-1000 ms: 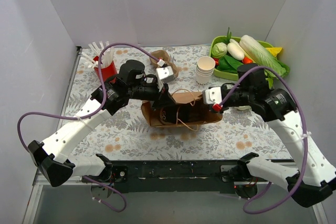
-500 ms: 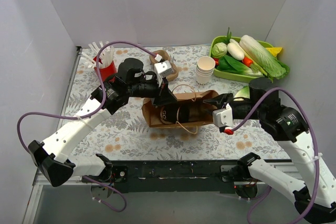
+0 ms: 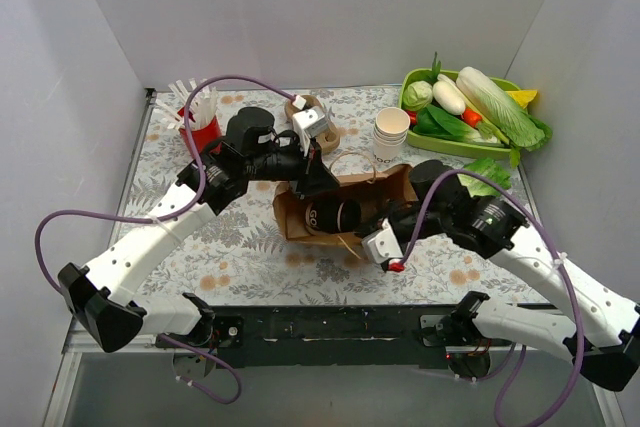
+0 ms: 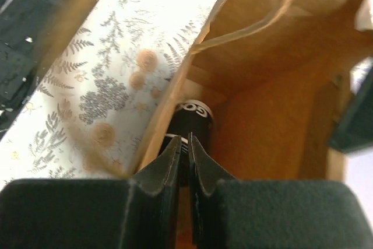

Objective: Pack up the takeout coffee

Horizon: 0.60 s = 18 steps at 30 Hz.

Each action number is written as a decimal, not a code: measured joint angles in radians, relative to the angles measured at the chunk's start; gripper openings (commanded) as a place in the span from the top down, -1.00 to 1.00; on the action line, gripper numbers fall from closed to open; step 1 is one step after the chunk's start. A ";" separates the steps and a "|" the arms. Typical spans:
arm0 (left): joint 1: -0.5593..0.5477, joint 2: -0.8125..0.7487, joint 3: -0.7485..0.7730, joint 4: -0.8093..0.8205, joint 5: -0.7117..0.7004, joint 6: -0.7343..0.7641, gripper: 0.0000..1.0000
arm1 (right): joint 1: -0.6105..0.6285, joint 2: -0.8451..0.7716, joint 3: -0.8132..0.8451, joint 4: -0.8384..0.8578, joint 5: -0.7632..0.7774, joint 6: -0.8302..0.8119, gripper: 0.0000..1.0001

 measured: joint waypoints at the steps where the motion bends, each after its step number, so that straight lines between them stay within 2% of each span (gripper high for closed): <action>1: 0.000 0.002 0.001 0.005 -0.002 -0.010 1.00 | 0.031 0.012 -0.008 0.006 0.020 0.011 0.68; 7: 0.000 -0.010 -0.019 0.082 -0.014 -0.101 1.00 | 0.181 0.095 -0.002 -0.035 0.140 0.079 0.65; 10: 0.000 -0.028 -0.045 0.113 0.000 -0.143 0.76 | 0.213 0.086 -0.008 -0.049 0.198 0.096 0.59; 13: 0.000 -0.049 -0.080 0.167 0.025 -0.175 0.75 | 0.229 0.056 -0.042 -0.004 0.270 0.106 0.55; 16: 0.001 -0.089 -0.159 0.225 0.034 -0.216 0.76 | 0.263 0.113 -0.039 0.054 0.357 0.126 0.37; 17: 0.001 -0.098 -0.181 0.242 0.034 -0.234 0.76 | 0.273 0.148 -0.024 0.057 0.381 0.132 0.21; 18: 0.001 -0.104 -0.198 0.258 0.034 -0.253 0.77 | 0.281 0.194 -0.001 0.063 0.405 0.141 0.13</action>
